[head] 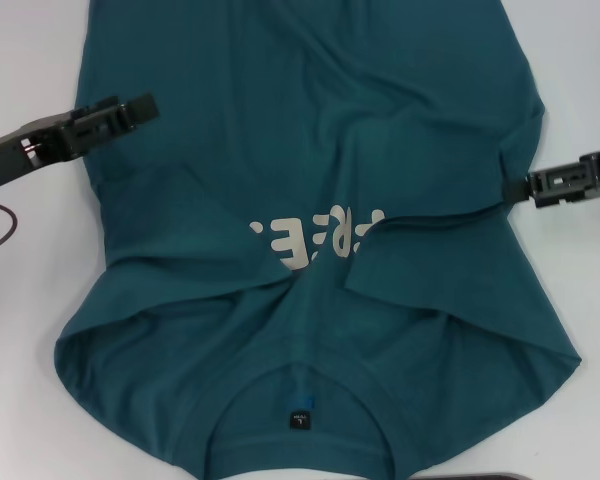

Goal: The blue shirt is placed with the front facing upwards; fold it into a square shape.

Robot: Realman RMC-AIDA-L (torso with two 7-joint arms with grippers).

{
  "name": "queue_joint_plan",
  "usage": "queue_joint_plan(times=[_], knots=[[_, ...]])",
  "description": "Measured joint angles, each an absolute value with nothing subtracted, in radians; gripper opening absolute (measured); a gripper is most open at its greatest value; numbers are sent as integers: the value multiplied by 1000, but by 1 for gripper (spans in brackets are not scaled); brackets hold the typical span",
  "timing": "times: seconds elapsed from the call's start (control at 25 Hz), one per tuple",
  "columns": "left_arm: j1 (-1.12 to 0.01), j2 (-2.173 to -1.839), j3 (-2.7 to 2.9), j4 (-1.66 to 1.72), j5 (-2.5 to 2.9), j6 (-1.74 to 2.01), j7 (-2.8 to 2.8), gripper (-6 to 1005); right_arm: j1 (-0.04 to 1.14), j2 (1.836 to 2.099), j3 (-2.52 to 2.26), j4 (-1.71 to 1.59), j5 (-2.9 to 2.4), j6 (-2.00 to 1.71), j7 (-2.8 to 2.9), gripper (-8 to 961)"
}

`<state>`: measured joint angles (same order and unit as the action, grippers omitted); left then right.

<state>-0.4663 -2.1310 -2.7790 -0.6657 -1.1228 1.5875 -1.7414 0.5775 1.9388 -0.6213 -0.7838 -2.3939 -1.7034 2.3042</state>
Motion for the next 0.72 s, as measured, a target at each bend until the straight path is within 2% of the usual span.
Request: queue_joint_plan(times=[0.72], knots=[[-467,-2127,-2780,-644,-1121,1552,-1735,905,604,1950,-648,-708,-2431,-1581,2337,909]])
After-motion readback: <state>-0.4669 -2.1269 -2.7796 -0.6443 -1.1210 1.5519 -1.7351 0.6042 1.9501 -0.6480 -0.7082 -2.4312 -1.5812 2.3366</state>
